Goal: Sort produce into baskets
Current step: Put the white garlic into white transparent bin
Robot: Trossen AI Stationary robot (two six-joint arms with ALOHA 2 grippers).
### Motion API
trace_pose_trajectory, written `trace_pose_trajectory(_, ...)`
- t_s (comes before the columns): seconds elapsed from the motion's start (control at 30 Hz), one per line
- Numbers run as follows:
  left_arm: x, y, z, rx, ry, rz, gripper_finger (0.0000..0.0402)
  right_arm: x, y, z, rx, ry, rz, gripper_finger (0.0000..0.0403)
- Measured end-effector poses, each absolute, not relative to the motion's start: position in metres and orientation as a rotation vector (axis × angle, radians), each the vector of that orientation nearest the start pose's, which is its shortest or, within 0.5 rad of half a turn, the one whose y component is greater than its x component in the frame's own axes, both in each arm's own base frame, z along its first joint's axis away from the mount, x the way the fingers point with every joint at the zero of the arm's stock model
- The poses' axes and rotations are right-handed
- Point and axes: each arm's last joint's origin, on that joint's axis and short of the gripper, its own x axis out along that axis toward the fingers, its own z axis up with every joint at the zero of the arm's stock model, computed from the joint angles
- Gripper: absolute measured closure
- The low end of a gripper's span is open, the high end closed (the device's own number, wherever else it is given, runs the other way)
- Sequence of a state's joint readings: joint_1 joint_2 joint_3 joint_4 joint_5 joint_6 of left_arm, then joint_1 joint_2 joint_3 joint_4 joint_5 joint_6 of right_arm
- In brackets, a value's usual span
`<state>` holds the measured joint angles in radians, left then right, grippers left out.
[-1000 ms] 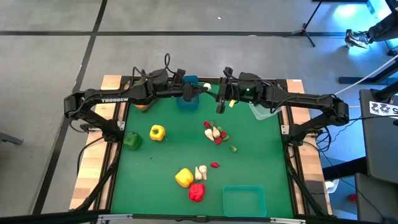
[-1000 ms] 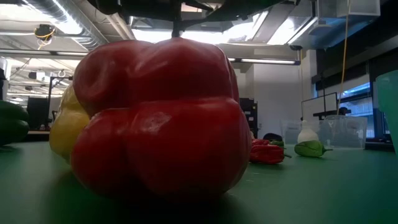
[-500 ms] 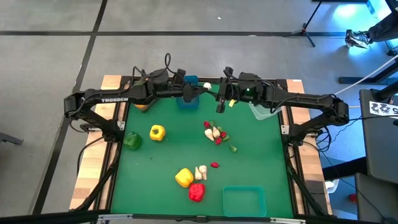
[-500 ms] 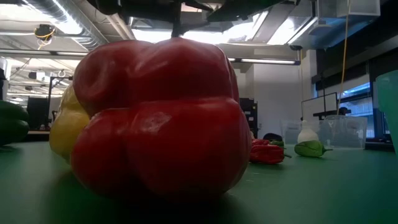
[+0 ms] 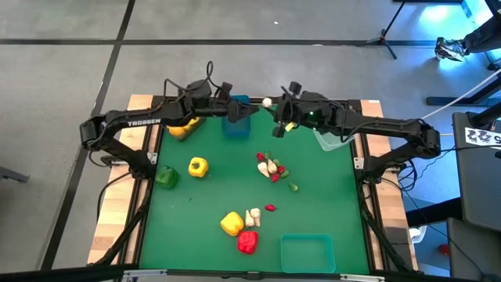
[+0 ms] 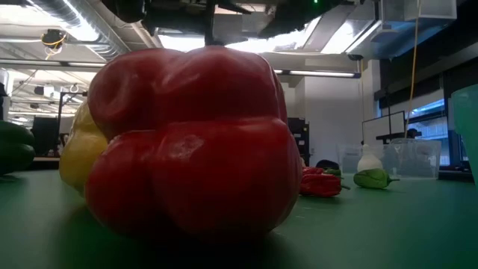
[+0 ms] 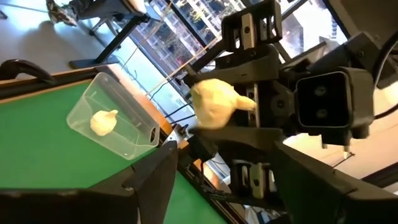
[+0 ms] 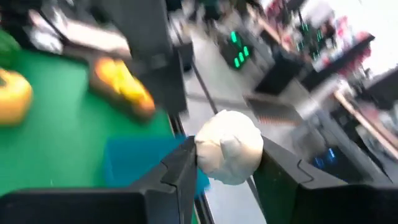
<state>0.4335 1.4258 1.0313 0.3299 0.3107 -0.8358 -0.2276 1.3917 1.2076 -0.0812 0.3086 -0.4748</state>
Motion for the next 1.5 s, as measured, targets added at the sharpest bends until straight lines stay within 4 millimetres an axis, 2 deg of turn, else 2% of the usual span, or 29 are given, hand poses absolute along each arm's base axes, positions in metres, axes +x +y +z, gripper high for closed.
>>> trace_pose_trajectory(0.13, 0.297, 0.134, 0.319, -0.865, 0.023, 0.131, 0.0151, 0.292, -0.093, 0.340, -0.359, 0.557, -0.555, 0.0271)
trace_pose_trajectory(0.43, 0.295, 0.136, 0.320, -0.860, 0.024, 0.115, 0.0151, 0.236, -0.142, 0.304, 0.086, 0.972, -0.765, 0.0271)
trace_pose_trajectory(0.6, 0.295, 0.136, 0.320, -0.861, 0.032, 0.096, 0.0150, 0.202, -0.164, 0.293, 0.317, 1.086, -0.946, 0.0271)
trace_pose_trajectory(0.77, 0.295, 0.135, 0.320, -0.860, 0.038, 0.074, 0.0150, 0.181, -0.174, 0.270, 0.487, 1.147, -1.050, 0.0271)
trace_pose_trajectory(1.03, 0.295, 0.135, 0.320, -0.860, 0.039, 0.072, 0.0150, 0.172, -0.170, 0.238, 0.559, 1.199, -1.068, 0.0268)
trace_pose_trajectory(1.33, 0.295, 0.135, 0.320, -0.841, 0.042, 0.073, 0.0150, 0.168, -0.167, 0.224, 0.581, 1.221, -1.095, 0.0183)
trace_pose_trajectory(1.5, 0.295, 0.135, 0.320, -0.841, 0.043, 0.073, 0.0150, 0.169, -0.167, 0.225, 0.585, 1.206, -1.100, 0.0163)
